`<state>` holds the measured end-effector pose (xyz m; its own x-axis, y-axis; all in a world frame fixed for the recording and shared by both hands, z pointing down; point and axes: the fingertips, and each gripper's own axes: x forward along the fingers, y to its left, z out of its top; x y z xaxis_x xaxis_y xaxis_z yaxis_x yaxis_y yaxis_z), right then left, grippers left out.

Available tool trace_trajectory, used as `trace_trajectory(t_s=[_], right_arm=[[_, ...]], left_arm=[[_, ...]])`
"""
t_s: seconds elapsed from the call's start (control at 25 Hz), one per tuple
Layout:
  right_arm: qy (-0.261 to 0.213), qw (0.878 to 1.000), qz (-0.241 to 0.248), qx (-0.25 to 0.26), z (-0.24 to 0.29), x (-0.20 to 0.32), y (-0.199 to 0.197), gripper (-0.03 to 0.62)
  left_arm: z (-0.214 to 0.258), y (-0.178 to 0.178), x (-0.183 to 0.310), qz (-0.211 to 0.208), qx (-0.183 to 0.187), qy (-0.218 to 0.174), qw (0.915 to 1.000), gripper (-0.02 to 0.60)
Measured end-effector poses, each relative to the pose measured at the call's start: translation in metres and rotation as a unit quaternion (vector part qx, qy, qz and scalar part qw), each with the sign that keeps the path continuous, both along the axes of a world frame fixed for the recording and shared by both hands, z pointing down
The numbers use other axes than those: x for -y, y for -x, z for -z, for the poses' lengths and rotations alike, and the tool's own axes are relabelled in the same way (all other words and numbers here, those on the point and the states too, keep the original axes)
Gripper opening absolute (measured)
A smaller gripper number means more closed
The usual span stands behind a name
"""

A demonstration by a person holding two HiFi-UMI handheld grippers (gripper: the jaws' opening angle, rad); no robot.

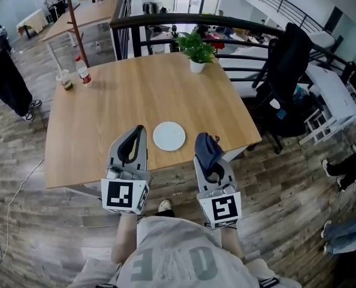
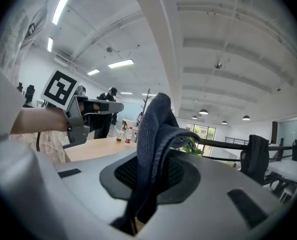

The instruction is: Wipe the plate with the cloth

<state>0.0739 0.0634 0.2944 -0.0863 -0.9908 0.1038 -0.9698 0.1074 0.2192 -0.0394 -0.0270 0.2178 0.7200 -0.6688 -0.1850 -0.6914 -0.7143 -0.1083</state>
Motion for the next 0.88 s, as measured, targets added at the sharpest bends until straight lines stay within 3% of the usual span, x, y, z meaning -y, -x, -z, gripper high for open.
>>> trace_trajectory(t_s=[0.2,0.44,0.68,0.88], right_arm=[[0.009,1.0,-0.009,-0.009,-0.002,0.053,-0.019,0.057],[0.018,1.0,-0.002,0.014,-0.007,0.091,-0.047,0.055],[0.019,0.998,0.055,-0.001,-0.009,0.134,-0.064,0.057],[0.013,0.994,0.11,-0.018,-0.004,0.166,-0.079,0.057]], left_arm=[[-0.006,-0.015,0.047,-0.011,0.009,0.01,0.9998,0.006],[-0.018,-0.03,0.086,0.008,0.026,0.034,0.9991,0.006],[-0.017,-0.052,0.114,0.044,0.032,0.03,0.9981,0.006],[-0.017,-0.066,0.137,0.081,0.01,0.041,0.9958,0.006]])
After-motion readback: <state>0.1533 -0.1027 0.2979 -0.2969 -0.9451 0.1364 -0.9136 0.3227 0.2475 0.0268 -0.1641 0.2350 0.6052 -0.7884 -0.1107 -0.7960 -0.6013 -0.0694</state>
